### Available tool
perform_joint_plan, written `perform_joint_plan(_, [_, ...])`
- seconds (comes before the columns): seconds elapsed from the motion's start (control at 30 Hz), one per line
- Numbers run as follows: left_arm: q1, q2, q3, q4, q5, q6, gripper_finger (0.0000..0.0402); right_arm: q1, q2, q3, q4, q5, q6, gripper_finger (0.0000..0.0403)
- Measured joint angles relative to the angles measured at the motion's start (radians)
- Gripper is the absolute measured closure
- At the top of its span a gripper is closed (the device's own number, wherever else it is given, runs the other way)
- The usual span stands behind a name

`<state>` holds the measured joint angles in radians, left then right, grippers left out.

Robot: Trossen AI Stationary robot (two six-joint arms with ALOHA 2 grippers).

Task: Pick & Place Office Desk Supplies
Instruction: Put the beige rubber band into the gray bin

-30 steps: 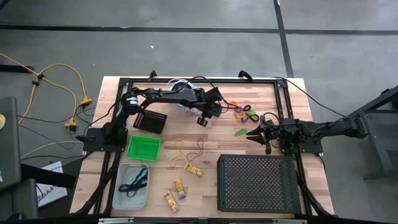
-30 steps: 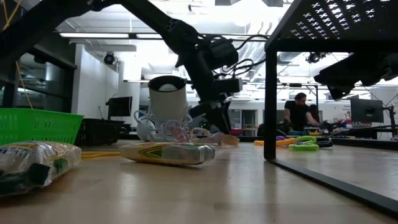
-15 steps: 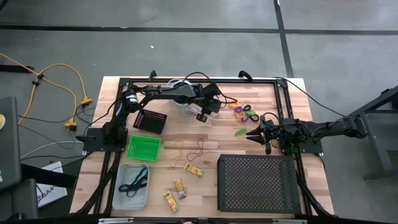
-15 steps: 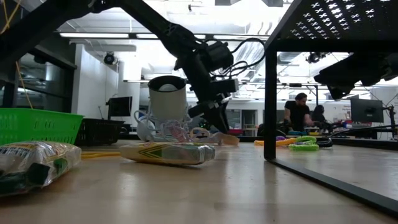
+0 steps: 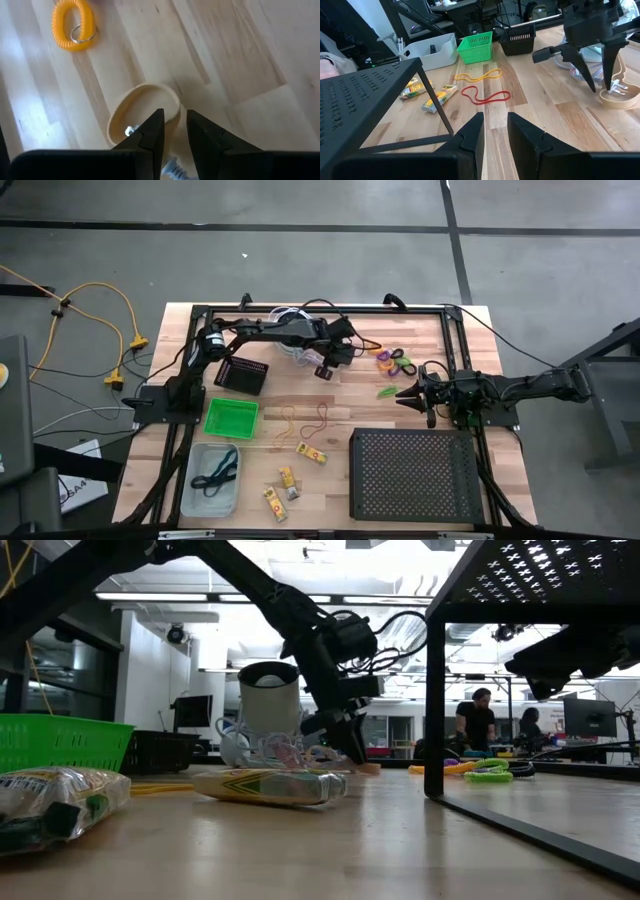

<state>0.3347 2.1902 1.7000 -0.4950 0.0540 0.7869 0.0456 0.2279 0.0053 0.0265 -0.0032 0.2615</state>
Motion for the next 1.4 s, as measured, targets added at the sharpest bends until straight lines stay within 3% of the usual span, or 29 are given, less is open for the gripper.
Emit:
perform_joint_plan(0.87, [-0.006, -0.007, 0.000, -0.026, -0.010, 0.111, 0.0325, 0.000, 0.000, 0.000, 0.000, 0.000, 0.000, 0.0330])
perform_joint_plan(1.4, [-0.006, -0.007, 0.001, -0.041, -0.014, 0.315, 0.0325, 0.000, 0.000, 0.000, 0.000, 0.000, 0.000, 0.0330])
